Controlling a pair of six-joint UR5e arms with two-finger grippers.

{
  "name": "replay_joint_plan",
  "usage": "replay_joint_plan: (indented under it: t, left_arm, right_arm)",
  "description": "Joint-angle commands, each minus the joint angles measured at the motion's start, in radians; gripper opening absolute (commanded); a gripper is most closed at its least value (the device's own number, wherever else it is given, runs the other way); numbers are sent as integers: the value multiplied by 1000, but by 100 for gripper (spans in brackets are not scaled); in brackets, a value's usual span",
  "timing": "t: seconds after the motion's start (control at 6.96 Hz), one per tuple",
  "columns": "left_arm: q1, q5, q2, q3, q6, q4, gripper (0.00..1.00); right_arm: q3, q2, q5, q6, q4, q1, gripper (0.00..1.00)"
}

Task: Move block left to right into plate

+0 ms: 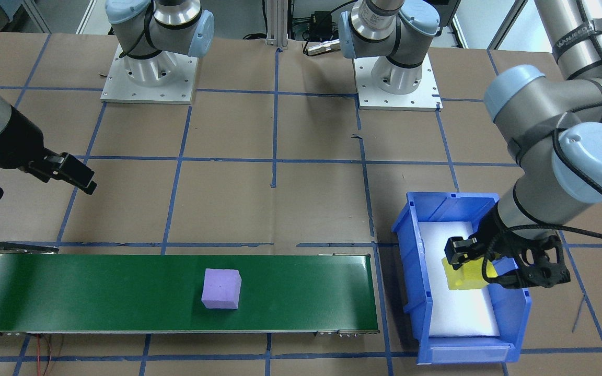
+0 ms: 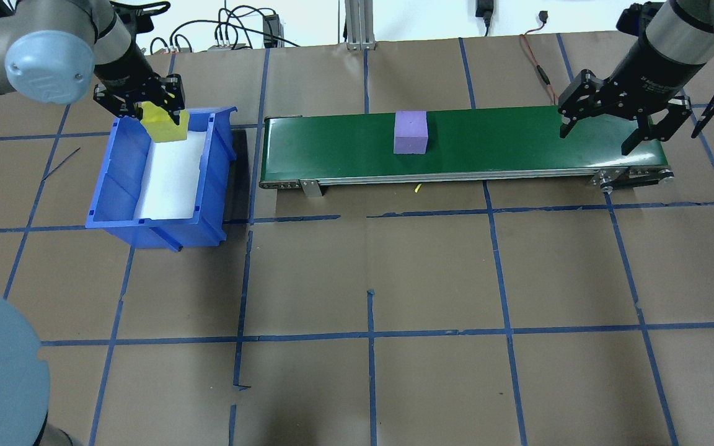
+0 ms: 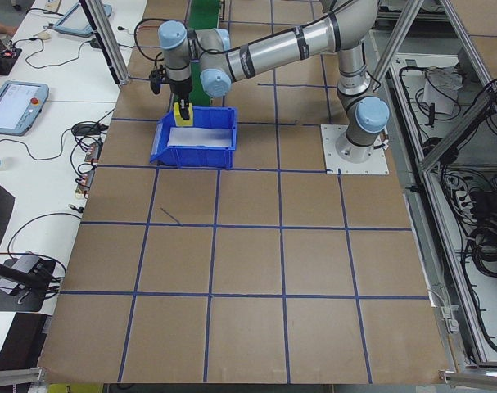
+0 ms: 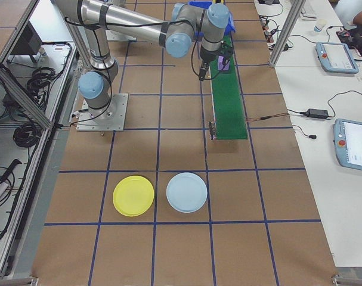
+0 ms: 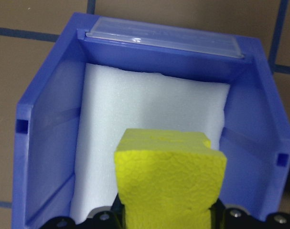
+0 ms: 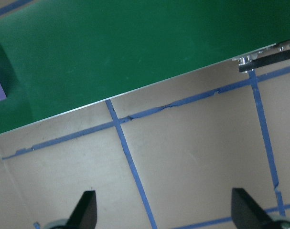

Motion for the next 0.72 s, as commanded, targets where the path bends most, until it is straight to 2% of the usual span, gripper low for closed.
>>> replay_joint_plan:
  t: [0.0, 0.14, 0.29, 0.43, 0.57]
  left_arm:
    - [-119, 27, 33, 25, -61, -30, 11]
    - [-165, 21, 16, 22, -104, -15, 11]
    - [-220, 18, -30, 22, -147, 59, 11]
    - [-260, 17, -89, 19, -153, 136, 11]
    - [-276, 15, -119, 9, -182, 140, 12]
  right_arm:
    - [43, 26, 10, -13, -258, -16, 100]
    - [93, 42, 13, -13, -274, -16, 100]
    - [110, 90, -8, -17, -335, -16, 100]
    - [113, 109, 8, -8, -337, -16, 100]
    - [103, 111, -12, -5, -352, -18, 100]
